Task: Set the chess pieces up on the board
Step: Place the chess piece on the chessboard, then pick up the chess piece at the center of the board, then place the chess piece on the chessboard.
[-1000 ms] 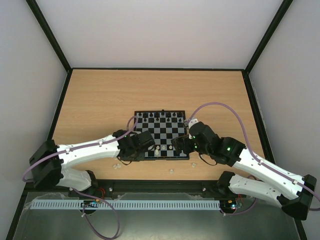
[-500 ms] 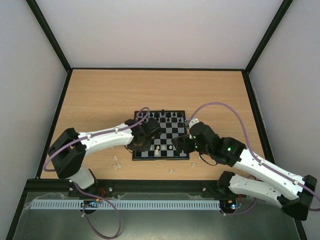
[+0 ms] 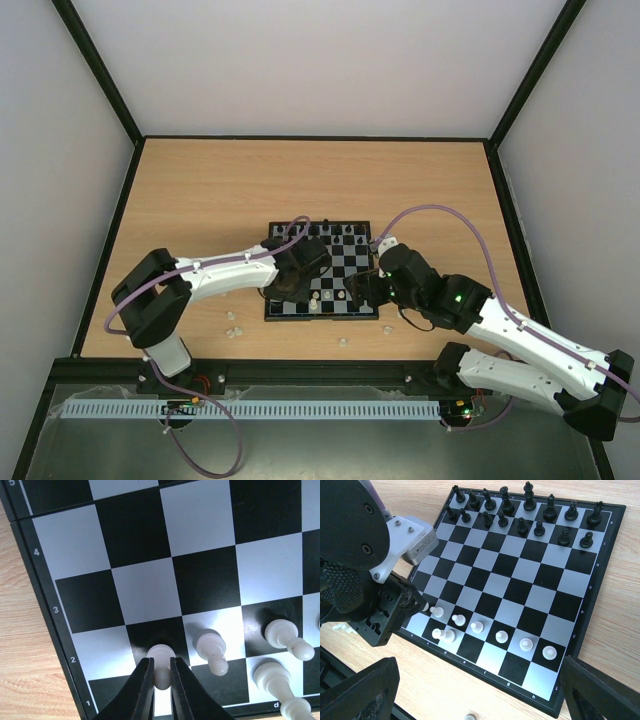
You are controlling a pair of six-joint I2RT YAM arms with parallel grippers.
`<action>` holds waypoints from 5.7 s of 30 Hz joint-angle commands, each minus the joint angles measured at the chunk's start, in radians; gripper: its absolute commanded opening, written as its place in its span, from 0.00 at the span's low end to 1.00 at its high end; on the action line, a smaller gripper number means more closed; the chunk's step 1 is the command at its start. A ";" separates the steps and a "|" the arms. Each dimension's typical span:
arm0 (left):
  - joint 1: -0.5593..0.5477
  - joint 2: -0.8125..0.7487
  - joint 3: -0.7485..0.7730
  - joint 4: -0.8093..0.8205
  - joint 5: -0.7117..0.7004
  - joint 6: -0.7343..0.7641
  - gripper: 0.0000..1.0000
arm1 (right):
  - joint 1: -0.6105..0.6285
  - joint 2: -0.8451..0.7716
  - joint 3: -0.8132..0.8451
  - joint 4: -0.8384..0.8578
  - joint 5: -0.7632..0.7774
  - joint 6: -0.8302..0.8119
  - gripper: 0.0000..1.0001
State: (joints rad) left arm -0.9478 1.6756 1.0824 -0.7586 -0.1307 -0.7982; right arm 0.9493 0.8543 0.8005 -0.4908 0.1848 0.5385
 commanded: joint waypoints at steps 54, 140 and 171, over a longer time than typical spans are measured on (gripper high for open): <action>0.482 -0.335 -0.368 0.016 -0.011 -0.075 0.61 | 0.003 -0.065 -0.021 0.031 -0.117 -0.035 0.89; 0.071 0.001 -0.044 -0.034 0.044 -0.078 0.09 | 0.009 -0.049 -0.020 0.021 -0.071 -0.028 0.89; 0.083 -0.153 0.032 -0.075 -0.034 -0.057 0.53 | 0.008 -0.037 -0.018 0.018 -0.048 -0.023 0.89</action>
State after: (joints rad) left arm -0.8589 1.6218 1.0801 -0.8116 -0.1215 -0.8635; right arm 0.9543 0.8085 0.7887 -0.4652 0.1169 0.5133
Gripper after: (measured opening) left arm 0.490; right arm 0.892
